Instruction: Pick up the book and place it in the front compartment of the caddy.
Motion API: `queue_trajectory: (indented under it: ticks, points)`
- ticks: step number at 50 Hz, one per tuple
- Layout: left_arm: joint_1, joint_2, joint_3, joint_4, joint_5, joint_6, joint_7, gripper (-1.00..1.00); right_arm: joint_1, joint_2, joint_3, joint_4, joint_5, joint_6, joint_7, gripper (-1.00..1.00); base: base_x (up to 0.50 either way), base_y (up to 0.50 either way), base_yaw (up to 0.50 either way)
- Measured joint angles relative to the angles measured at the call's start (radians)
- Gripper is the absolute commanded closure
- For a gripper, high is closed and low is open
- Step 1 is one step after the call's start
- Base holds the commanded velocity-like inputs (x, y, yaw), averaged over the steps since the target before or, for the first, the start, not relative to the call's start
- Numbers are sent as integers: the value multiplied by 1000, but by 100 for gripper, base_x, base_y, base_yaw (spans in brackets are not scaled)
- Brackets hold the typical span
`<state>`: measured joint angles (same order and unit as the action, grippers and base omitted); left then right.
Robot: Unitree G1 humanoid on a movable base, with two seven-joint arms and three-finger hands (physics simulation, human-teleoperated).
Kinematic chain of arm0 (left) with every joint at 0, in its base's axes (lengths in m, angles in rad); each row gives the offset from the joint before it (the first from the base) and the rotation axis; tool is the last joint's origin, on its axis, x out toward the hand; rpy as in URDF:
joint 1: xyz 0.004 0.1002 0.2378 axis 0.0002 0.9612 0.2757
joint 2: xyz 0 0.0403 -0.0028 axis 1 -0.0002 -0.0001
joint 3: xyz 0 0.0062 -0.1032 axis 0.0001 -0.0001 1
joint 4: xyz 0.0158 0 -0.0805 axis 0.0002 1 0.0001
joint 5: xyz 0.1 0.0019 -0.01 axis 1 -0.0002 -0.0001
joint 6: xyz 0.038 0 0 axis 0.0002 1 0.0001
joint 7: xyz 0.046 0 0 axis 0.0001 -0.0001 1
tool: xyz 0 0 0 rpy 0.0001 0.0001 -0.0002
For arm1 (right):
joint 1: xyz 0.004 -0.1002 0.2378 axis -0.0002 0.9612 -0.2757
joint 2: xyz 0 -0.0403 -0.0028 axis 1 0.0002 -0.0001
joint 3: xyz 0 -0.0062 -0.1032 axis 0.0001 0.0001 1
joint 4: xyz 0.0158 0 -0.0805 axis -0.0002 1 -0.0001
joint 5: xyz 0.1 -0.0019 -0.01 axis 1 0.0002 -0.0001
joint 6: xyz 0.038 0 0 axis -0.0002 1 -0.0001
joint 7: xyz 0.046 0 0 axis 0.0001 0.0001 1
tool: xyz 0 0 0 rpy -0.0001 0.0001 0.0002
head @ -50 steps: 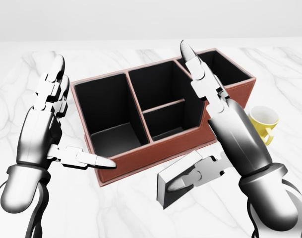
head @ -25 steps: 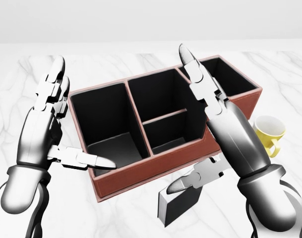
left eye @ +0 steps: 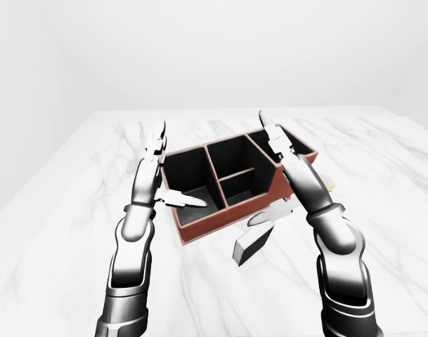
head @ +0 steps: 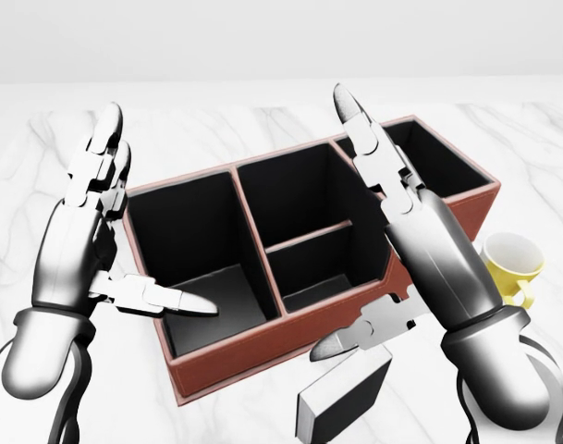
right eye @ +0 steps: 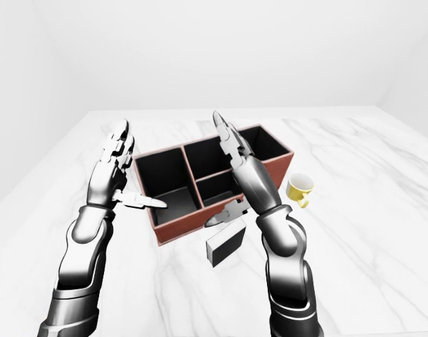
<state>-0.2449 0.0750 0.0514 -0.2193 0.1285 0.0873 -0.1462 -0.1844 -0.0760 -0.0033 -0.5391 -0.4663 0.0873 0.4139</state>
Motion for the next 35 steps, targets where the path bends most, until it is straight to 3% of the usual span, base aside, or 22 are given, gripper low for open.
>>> queue_trajectory:
  ticks: [35]
  points:
    - [17,-6,-4,-2,1,0,2,-100,44,-1,5,-19,-2,0,29,-100,4,0,0]
